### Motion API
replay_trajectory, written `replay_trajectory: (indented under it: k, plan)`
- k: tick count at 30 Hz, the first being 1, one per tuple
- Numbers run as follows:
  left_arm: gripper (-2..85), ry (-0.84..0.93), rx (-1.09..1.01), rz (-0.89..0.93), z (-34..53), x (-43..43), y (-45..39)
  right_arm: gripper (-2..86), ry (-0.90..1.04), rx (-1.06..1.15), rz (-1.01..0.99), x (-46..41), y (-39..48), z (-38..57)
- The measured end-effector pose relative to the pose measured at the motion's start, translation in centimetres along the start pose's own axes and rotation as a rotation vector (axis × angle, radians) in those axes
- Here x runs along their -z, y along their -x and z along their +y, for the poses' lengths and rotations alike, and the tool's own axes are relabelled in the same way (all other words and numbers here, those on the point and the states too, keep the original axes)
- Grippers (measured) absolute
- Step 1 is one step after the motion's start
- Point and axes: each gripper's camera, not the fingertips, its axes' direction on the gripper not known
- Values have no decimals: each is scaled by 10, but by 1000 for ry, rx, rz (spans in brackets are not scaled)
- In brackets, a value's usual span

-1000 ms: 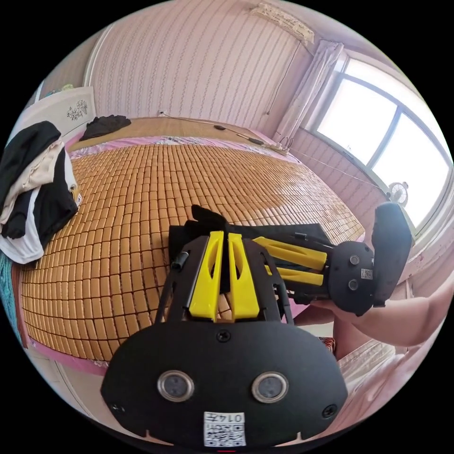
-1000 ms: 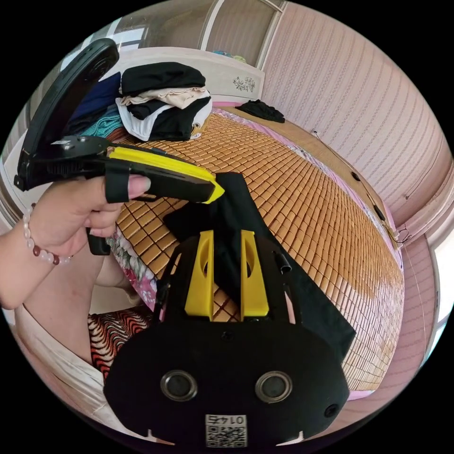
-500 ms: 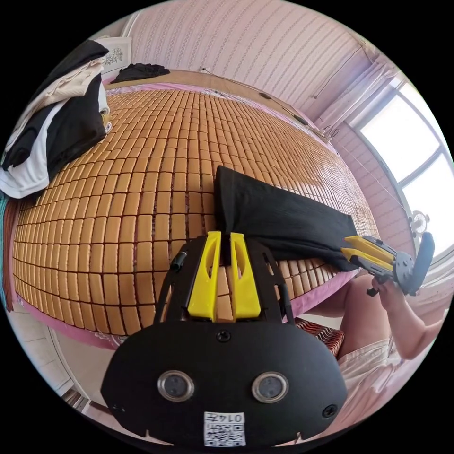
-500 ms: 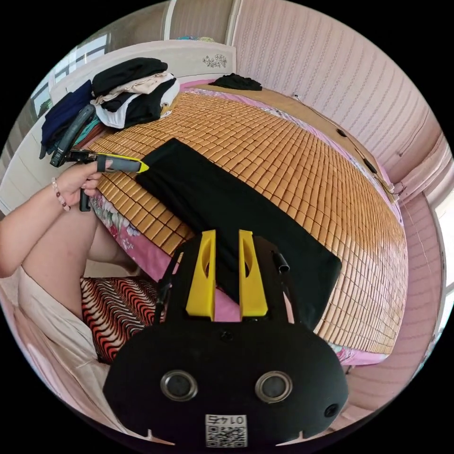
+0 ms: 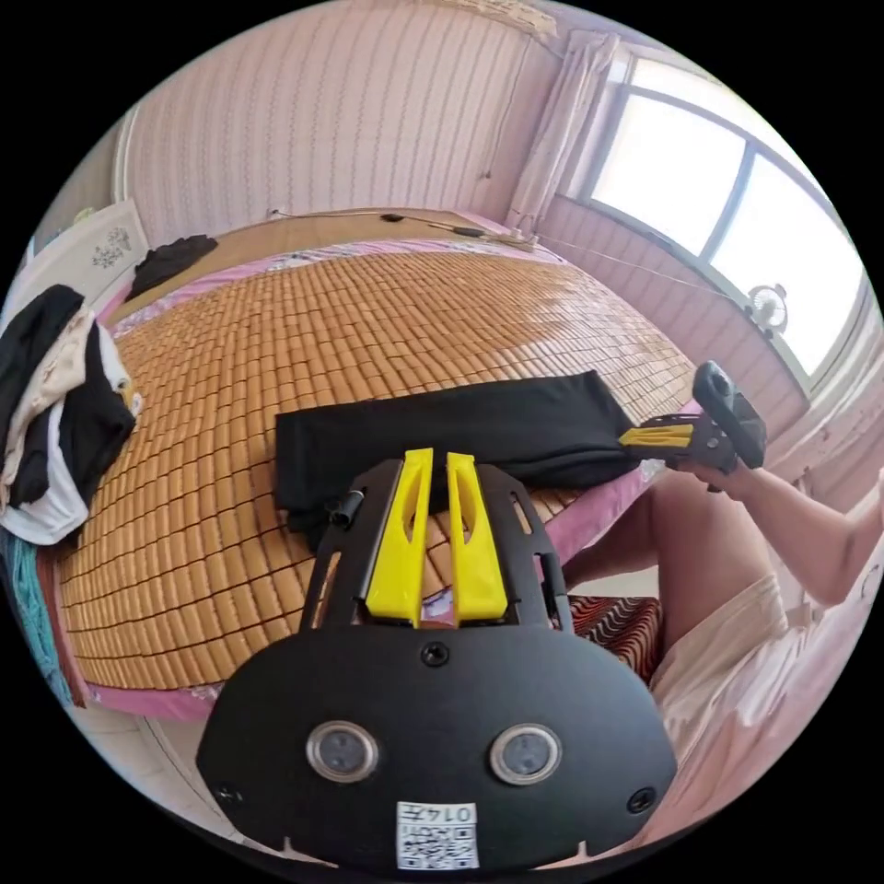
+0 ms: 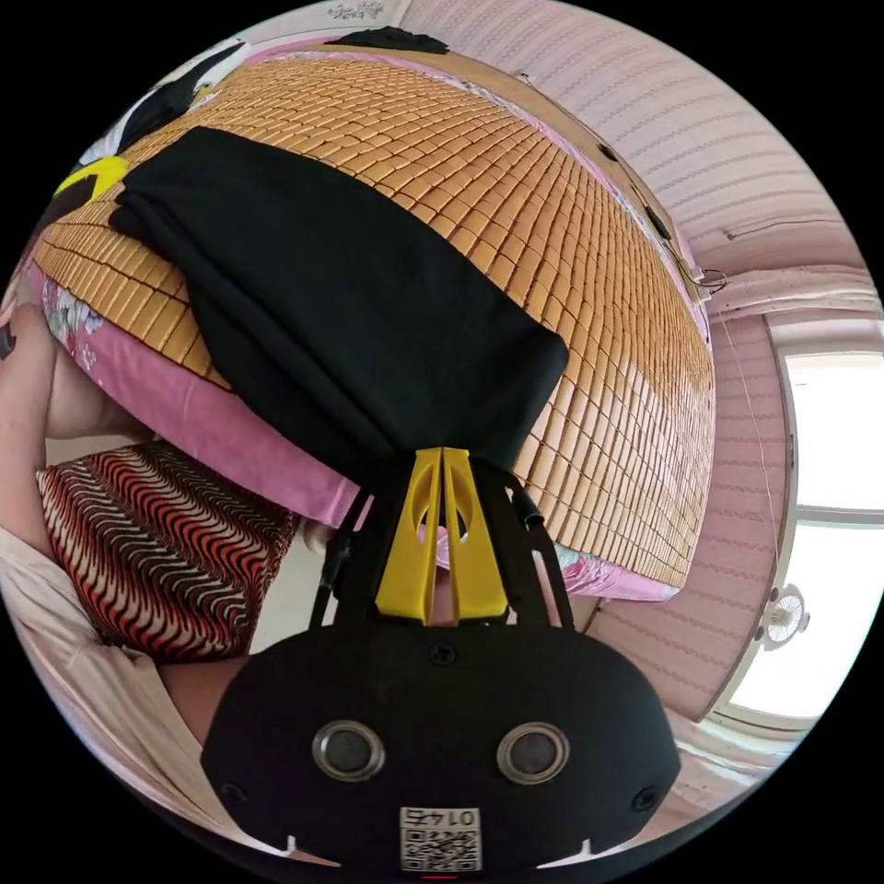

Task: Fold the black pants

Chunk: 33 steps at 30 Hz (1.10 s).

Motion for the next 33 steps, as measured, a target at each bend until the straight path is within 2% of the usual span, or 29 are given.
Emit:
replay_trajectory:
  k: [1, 3, 5, 6, 9, 10, 11, 14, 17, 22, 25, 27, 28, 29, 33]
  plan:
    - [39, 28, -21, 77, -6, -15, -12, -9, 5, 11, 9, 7, -4, -7]
    - [30, 41, -54, 106, -13, -37, -31, -10, -86, 6, 16, 26, -5, -22]
    - [6, 21, -70, 95, -16, -56, -51, -10, -235, 86, -126, 47, 4, -55]
    - [-1, 25, -81, 88, -16, -62, -55, -10, -251, 100, -161, 48, 6, -65]
    - [-8, 188, -115, 20, -10, -102, -63, -10, -265, 124, -273, 33, 5, -117]
    - [-9, 142, -122, 32, -4, -103, -63, -10, -248, 118, -309, 20, 2, -136]
    - [-9, 138, -145, 30, -1, -104, -65, -10, -172, 149, -328, -1, 3, -153]
    - [-10, 148, -230, 8, 0, -107, -71, -10, -119, 201, -396, -11, -16, -176]
    - [-10, 146, -215, 33, 0, -110, -69, -9, -106, 263, -351, -5, -31, -194]
    - [-10, 141, -224, 29, 2, -115, -72, -8, 3, 280, -386, -35, -47, -220]
    - [-10, 153, -242, 35, 1, -118, -73, -6, 94, 391, -370, -34, -56, -229]
    - [-10, 151, -237, 51, 1, -119, -71, -6, 59, 376, -368, -37, -66, -231]
    - [-10, 148, -228, 62, 2, -120, -70, -7, 102, 369, -354, -57, -67, -233]
    - [-10, 148, -219, 67, 2, -121, -69, -7, 62, 338, -375, -66, -74, -232]
    - [-10, 150, -233, 63, 3, -124, -71, -8, 106, 290, -499, -86, -105, -232]
